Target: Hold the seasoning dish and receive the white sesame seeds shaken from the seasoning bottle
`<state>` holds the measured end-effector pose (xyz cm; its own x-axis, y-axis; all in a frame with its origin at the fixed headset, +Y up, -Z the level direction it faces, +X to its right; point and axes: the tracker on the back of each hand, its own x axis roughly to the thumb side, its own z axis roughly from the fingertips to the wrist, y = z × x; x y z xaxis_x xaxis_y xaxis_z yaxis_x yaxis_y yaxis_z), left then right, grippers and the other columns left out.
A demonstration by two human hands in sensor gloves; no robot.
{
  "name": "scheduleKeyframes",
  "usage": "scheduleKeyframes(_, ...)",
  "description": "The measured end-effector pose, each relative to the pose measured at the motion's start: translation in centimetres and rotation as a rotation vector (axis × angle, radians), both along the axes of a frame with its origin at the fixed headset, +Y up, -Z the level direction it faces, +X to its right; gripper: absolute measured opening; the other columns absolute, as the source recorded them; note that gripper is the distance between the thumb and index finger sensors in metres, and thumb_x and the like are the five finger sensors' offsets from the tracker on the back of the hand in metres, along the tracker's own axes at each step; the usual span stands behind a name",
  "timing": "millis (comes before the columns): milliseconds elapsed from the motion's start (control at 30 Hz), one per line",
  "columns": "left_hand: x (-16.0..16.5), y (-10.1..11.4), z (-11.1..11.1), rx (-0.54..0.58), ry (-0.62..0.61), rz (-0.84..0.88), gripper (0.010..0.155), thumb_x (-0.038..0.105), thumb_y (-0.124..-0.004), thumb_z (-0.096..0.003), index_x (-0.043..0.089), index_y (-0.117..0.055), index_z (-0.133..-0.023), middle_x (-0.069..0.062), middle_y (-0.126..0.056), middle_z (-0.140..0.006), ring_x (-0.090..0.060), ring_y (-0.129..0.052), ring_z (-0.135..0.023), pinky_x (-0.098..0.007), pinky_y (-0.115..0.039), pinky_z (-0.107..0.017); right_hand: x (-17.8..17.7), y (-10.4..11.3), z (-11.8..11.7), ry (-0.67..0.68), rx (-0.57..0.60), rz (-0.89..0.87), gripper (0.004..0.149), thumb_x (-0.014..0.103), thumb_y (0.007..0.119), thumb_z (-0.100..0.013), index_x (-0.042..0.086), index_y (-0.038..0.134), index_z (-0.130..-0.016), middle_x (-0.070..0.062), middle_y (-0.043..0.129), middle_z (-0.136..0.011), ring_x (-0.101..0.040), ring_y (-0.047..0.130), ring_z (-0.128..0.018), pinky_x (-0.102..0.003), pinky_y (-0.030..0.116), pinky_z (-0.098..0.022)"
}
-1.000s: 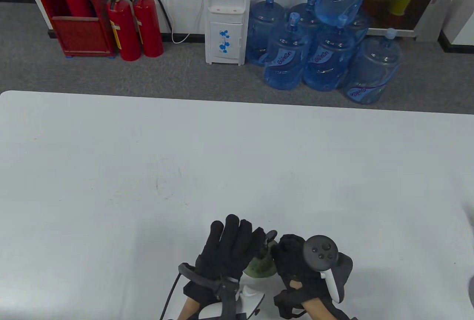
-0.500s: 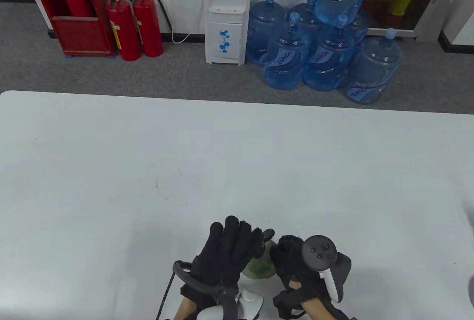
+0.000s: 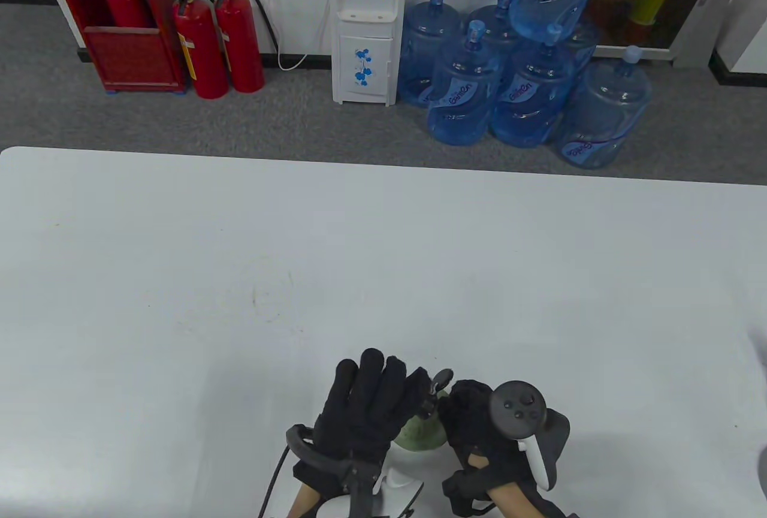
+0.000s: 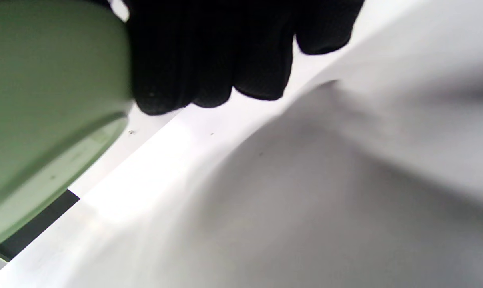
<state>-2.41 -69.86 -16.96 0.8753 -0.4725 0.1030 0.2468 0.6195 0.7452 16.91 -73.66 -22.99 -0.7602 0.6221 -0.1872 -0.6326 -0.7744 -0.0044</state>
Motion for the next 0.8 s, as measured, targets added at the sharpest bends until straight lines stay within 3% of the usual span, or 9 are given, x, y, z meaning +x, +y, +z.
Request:
scheduleKeyframes(33, -0.1, 0.2, 0.2, 0.077, -0.004, -0.094, 0.064, 0.042, -0.107, -0.0349, 0.06, -0.073, -0.087, 0.018, -0.065, -0.103, -0.02, -0.072, -0.104, -0.052, -0.061, -0.079, 0.0, -0.1, 0.0, 0.002, -0.008, -0.004, 0.04, 0.054, 0.085, -0.043, 0.02, 0.093, -0.063, 0.007, 0.081, -0.093, -0.023, 0.082, -0.089, -0.05, 0.059, -0.075)
scheduleKeyframes(100, -0.8, 1.8, 1.1, 0.141, -0.071, 0.098, 0.064, 0.041, -0.106, -0.0362, 0.059, -0.071, -0.088, 0.017, -0.063, -0.103, -0.022, -0.069, -0.104, -0.052, -0.06, -0.078, 0.0, 0.1, 0.1, 0.001, -0.004, -0.026, 0.04, 0.054, 0.085, -0.043, 0.02, 0.093, -0.063, 0.006, 0.081, -0.093, -0.023, 0.082, -0.089, -0.05, 0.059, -0.075)
scheduleKeyframes(233, -0.3, 0.2, 0.5, 0.066, -0.05, -0.059, 0.064, 0.041, -0.107, -0.0346, 0.06, -0.073, -0.086, 0.019, -0.065, -0.103, -0.02, -0.071, -0.105, -0.052, -0.061, -0.079, 0.0, 0.0, 0.0, -0.001, 0.002, 0.003, 0.04, 0.054, 0.085, -0.043, 0.02, 0.093, -0.063, 0.007, 0.081, -0.093, -0.023, 0.082, -0.089, -0.05, 0.059, -0.075)
scheduleKeyframes(333, -1.1, 2.0, 1.1, 0.109, -0.141, 0.209, 0.064, 0.038, -0.106, -0.0374, 0.057, -0.071, -0.088, 0.016, -0.06, -0.103, -0.024, -0.065, -0.104, -0.052, -0.057, -0.079, 0.0, 0.1, 0.1, 0.004, 0.002, -0.017, 0.04, 0.054, 0.084, -0.043, 0.02, 0.092, -0.063, 0.007, 0.081, -0.093, -0.023, 0.082, -0.089, -0.05, 0.059, -0.075)
scheduleKeyframes(433, -0.4, 0.0, 0.1, 0.026, -0.05, -0.039, 0.065, 0.041, -0.107, -0.0347, 0.06, -0.073, -0.086, 0.019, -0.065, -0.103, -0.02, -0.071, -0.104, -0.052, -0.061, -0.079, 0.0, 0.1, 0.1, 0.001, 0.011, 0.004, 0.04, 0.054, 0.084, -0.043, 0.02, 0.092, -0.063, 0.007, 0.081, -0.093, -0.023, 0.082, -0.089, -0.05, 0.059, -0.075)
scheduleKeyframes(533, -1.0, 2.0, 1.3, 0.114, -0.144, 0.206, 0.064, 0.039, -0.106, -0.0371, 0.057, -0.072, -0.088, 0.016, -0.061, -0.103, -0.023, -0.067, -0.104, -0.052, -0.057, -0.079, 0.0, 0.1, 0.1, 0.004, 0.003, -0.018, 0.04, 0.054, 0.084, -0.043, 0.02, 0.092, -0.063, 0.007, 0.081, -0.093, -0.022, 0.082, -0.089, -0.05, 0.059, -0.075)
scheduleKeyframes(667, -0.3, 0.3, 0.4, 0.052, -0.073, -0.021, 0.064, 0.042, -0.107, -0.0349, 0.06, -0.072, -0.086, 0.019, -0.065, -0.103, -0.02, -0.071, -0.104, -0.052, -0.061, -0.079, -0.1, -0.1, 0.0, 0.004, -0.002, 0.008, 0.04, 0.054, 0.084, -0.043, 0.02, 0.092, -0.063, 0.007, 0.081, -0.093, -0.023, 0.082, -0.089, -0.05, 0.059, -0.075)
scheduleKeyframes(767, -1.5, 2.0, 0.8, 0.073, -0.129, 0.27, 0.065, 0.038, -0.106, -0.0375, 0.056, -0.072, -0.089, 0.015, -0.061, -0.103, -0.024, -0.065, -0.104, -0.053, -0.056, -0.079, -0.1, 0.2, 0.1, 0.005, 0.007, -0.011, 0.041, 0.054, 0.084, -0.043, 0.02, 0.092, -0.063, 0.007, 0.081, -0.093, -0.022, 0.081, -0.089, -0.05, 0.059, -0.075)
scheduleKeyframes(800, -1.0, 1.2, 0.2, 0.017, -0.095, 0.194, 0.064, 0.037, -0.107, -0.0371, 0.056, -0.073, -0.088, 0.015, -0.062, -0.104, -0.024, -0.066, -0.105, -0.054, -0.056, -0.079, -0.1, 0.2, 0.1, 0.002, 0.015, -0.001, 0.04, 0.054, 0.084, -0.043, 0.02, 0.092, -0.063, 0.007, 0.081, -0.093, -0.022, 0.082, -0.089, -0.05, 0.059, -0.075)
